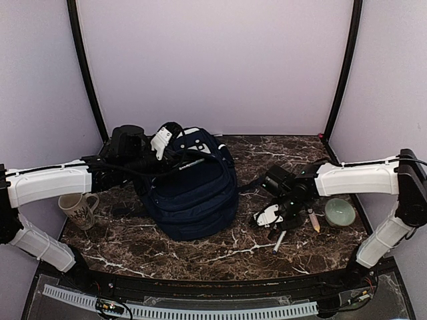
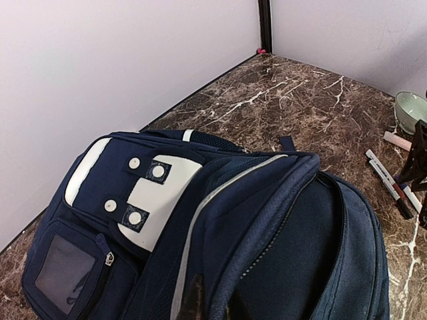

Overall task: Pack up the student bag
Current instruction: Pick up the pen from the center of the board.

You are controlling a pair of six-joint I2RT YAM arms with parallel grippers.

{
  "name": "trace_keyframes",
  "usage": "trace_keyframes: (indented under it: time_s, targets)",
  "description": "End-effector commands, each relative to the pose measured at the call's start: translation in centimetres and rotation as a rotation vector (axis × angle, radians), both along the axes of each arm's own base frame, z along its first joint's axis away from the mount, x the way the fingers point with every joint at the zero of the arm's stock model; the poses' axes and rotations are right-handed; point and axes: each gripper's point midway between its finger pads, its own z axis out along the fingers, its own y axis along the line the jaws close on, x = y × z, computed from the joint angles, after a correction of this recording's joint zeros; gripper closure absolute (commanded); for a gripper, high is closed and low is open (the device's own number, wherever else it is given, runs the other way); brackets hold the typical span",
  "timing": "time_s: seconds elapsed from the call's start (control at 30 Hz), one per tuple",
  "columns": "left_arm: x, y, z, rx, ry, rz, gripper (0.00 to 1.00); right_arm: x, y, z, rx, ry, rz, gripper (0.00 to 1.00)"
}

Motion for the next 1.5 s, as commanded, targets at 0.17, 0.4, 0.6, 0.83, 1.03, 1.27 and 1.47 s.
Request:
trace_keyframes:
  time_s: [0.17,0.4,0.6,0.83,1.03,1.27,1.47]
  targets:
    - [0.0,-0.4,5.0,-0.112,-0.122,-0.020,1.00,4.2,-0.3,-0.9,-0.018,-0.099,-0.028,0.73]
    - [0.1,-0.4,4.7,-0.107,-0.117,-0.021,1.00,3.7,-1.6,-2.7,-0.060,-0.087,0.022,0.67]
    - [0.2,-0.4,4.5,-0.100,-0.116,-0.017,1.00,3.1,-1.6,-3.3,-0.064,-0.050,0.038,0.65]
    - [0.2,-0.6,4.2,-0.098,-0.110,-0.024,1.00,2.4,-1.9,-3.9,-0.079,-0.005,0.047,0.65]
    - [0.3,-0.6,4.1,-0.097,-0.109,-0.026,1.00,1.3,-0.2,-4.2,-0.048,0.125,0.024,0.71]
    - [0.2,-0.5,4.3,-0.097,-0.115,-0.024,1.00,0.7,0.0,-4.9,-0.060,0.191,-0.022,0.89]
    - [0.2,-0.6,4.2,-0.097,-0.115,-0.026,1.00,0.4,1.7,-2.2,0.021,0.168,-0.028,0.97]
